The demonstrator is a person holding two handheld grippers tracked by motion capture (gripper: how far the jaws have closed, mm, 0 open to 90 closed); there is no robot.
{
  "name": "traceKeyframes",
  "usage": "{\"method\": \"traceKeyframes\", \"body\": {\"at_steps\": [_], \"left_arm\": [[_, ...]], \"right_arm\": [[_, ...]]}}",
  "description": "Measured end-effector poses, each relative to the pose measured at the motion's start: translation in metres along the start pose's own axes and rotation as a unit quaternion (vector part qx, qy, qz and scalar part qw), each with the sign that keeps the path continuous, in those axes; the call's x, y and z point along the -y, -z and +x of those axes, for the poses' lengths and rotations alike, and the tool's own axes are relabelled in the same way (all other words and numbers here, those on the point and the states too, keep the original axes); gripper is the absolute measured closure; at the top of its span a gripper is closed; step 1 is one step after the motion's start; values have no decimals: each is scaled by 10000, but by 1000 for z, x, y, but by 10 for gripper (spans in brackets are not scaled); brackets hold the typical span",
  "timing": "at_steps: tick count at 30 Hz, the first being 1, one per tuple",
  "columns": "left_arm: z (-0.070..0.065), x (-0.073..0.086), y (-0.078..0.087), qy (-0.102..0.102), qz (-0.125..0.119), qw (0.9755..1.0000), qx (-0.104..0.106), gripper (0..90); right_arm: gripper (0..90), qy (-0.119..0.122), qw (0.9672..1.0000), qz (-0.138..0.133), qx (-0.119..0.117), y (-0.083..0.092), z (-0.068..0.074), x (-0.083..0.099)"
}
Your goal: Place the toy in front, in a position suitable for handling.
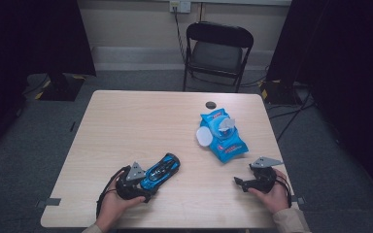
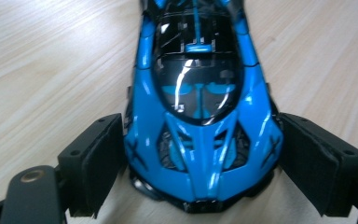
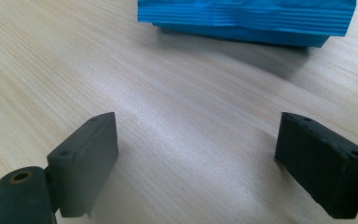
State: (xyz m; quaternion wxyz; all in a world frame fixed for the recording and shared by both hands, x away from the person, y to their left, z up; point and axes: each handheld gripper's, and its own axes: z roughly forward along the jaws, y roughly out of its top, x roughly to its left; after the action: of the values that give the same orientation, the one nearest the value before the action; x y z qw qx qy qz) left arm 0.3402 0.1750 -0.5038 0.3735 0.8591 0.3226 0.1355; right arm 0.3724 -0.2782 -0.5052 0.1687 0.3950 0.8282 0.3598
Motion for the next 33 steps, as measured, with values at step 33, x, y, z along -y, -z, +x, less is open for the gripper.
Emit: {"method": "traceKeyframes", "body": {"at_steps": [33], "left_arm": [[-1,1,0,87,-147,9998,-47,255]], "right_arm": [[324,-176,9995,-268,-69,15,-13,-45]]}}
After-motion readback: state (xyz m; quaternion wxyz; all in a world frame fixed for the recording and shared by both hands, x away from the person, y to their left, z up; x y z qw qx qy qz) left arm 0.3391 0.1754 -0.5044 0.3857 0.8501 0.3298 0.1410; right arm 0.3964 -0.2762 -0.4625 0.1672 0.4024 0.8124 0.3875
